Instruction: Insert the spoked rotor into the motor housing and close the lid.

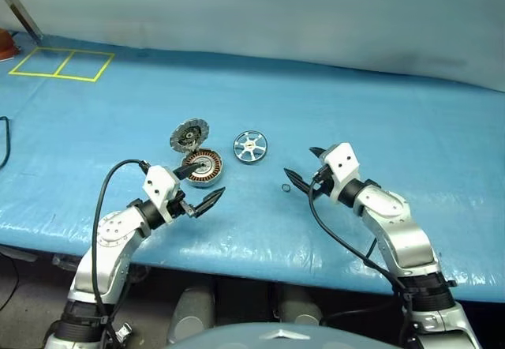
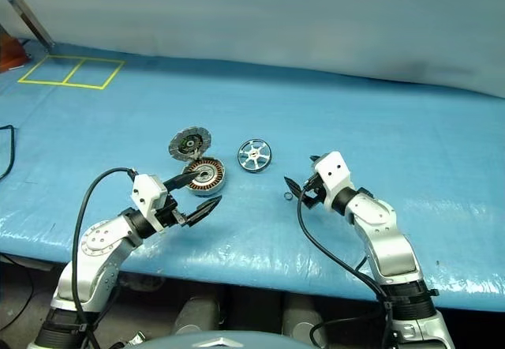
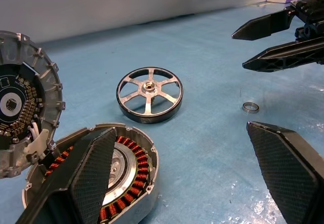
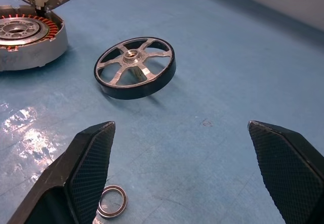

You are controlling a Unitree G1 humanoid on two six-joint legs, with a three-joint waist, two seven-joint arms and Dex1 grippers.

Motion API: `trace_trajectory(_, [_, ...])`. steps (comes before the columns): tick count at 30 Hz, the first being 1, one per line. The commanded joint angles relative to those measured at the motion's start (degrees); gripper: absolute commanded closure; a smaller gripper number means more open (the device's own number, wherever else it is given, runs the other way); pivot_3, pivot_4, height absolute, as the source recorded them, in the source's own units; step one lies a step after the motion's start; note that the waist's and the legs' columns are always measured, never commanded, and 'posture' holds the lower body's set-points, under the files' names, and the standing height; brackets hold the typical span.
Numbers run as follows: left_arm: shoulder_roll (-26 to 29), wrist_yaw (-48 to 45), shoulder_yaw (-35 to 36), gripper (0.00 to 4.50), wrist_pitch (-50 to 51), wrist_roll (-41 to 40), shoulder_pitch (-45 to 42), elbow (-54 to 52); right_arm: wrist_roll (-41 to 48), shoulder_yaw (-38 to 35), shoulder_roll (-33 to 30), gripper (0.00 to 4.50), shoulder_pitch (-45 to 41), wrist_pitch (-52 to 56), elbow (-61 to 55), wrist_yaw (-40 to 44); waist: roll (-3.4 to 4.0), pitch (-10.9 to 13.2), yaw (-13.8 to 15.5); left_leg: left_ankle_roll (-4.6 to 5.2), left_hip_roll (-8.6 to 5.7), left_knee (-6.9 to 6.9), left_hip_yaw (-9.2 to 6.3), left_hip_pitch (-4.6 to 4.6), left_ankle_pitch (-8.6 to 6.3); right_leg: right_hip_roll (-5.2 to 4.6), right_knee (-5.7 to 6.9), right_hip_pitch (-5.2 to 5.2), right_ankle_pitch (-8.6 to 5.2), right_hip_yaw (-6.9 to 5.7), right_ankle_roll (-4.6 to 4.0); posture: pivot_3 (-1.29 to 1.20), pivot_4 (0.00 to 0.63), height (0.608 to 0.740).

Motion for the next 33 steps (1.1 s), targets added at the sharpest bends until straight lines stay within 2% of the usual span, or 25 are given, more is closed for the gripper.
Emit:
trace_trajectory(1, [1.36, -0.34, 0.75, 0.0, -0.35, 0.06, 0.61, -2.93, -2.97, 4.46, -2.09, 0.03, -3.15, -3.56, -4.29, 3.52, 0.01, 0.01, -0.14, 0.0, 0.0, 0.0, 0.02, 0.0, 0.0, 0.0, 0.01, -0.01, 0.0, 0.0, 0.0, 0.0, 0.15, 0.74])
trace_trajectory(6, [1.15, 1.01, 0.87, 0.0, -1.92, 1.3, -0.27, -3.11, -3.93, 10.22, -3.61, 0.03, -8.87, -3.22, -3.98, 10.09, -0.05, 0.04, -0.05, 0.0, 0.01, 0.02, 0.01, 0.01, 0.0, -0.01, 0.01, 0.0, 0.0, -0.01, 0.0, 0.0, 0.15, 0.74])
trace_trajectory(11, [3.47, 2.73, 0.68, 0.0, -1.06, 4.94, -1.83, -3.68, -6.29, 11.32, -4.09, 0.03, -10.48, -4.77, -2.17, 10.44, -0.16, 0.11, 0.39, 0.0, -0.02, 0.02, -0.03, -0.04, 0.0, -0.01, -0.02, 0.0, 0.0, -0.02, 0.0, 0.0, 0.15, 0.74])
trace_trajectory(20, [15.07, -3.46, -2.73, 0.0, 9.81, 8.51, -10.04, -2.67, -4.46, 7.37, -4.94, 0.03, -2.76, -1.11, -6.45, 9.16, -0.2, 0.15, 0.38, -0.02, -0.01, 0.01, -0.02, -0.06, -0.01, -0.01, -0.02, -0.03, 0.0, -0.03, 0.0, 0.0, 0.15, 0.74])
trace_trajectory(33, [19.08, -17.72, -15.43, 0.0, 6.56, 17.18, -28.44, 13.0, -4.67, 4.53, -7.74, 0.03, 6.62, 2.81, -13.35, 7.46, -0.26, 0.19, 0.0, -0.02, 0.01, 0.01, 0.02, -0.06, -0.01, 0.01, 0.01, -0.06, 0.0, -0.03, 0.02, 0.0, 0.15, 0.74])
